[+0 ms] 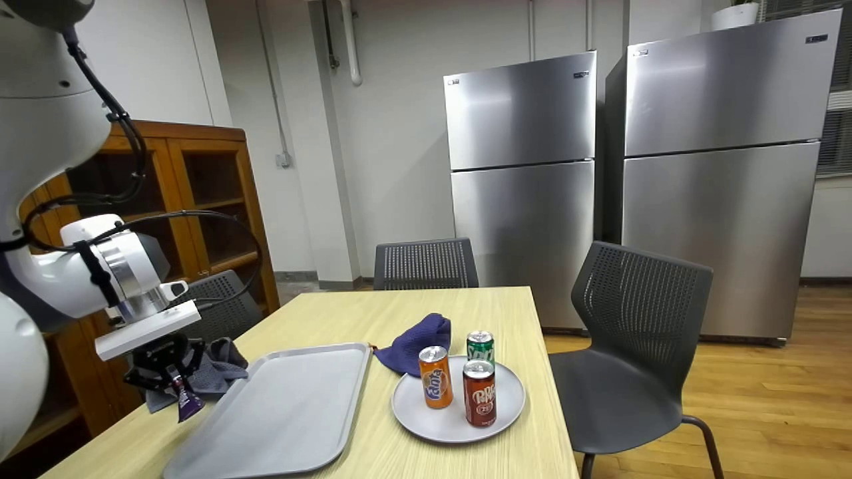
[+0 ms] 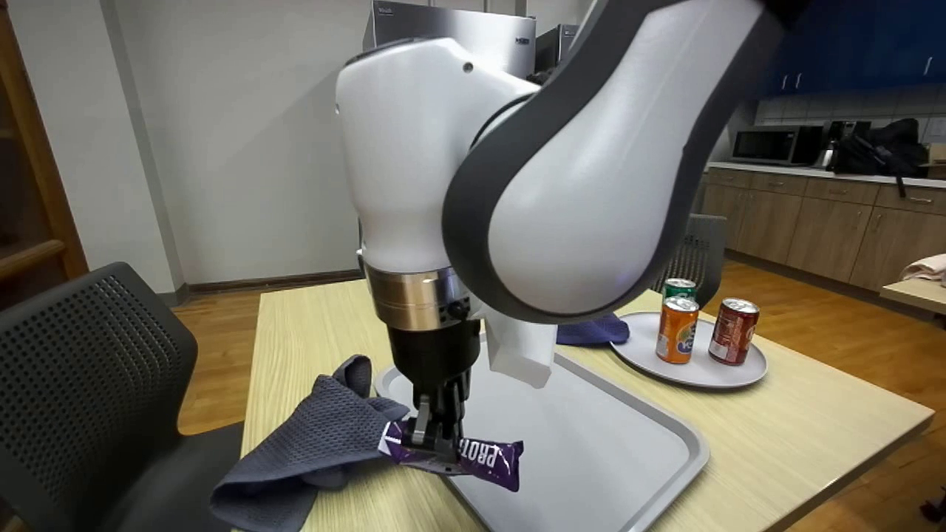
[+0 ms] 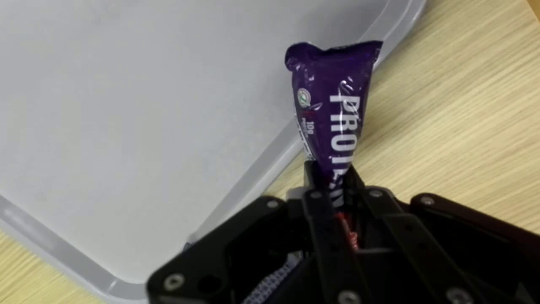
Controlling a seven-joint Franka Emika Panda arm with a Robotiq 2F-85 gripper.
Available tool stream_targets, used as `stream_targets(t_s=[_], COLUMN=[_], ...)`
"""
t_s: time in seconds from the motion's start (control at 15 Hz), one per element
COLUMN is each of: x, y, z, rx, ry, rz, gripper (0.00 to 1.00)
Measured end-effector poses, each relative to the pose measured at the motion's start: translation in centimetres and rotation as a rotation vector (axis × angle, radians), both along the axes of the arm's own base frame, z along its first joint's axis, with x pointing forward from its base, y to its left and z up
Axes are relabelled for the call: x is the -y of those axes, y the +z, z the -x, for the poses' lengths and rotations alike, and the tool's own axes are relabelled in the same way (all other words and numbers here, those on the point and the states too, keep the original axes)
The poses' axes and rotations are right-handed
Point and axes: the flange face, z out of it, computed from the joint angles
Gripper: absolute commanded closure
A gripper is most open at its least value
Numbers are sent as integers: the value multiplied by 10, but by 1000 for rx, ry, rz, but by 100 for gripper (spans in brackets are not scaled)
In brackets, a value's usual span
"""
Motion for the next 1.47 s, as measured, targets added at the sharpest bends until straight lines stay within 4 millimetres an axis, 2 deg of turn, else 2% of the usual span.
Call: stream_targets(t_s=[0.33, 0.87, 0.93, 1.07, 1.27, 1.47], x=[-22, -36, -37, -40, -43, -45], y=[-16, -44, -46, -47, -45, -35], z=[-9, -25, -25, -25, -23, -25], rx=[-43, -105, -109, -116, -117, -100], ry=[-15, -46, -45, -34, -15, -11], rz=[-33, -60, -61, -64, -68, -76], gripper=[97, 97, 61, 54, 31, 8])
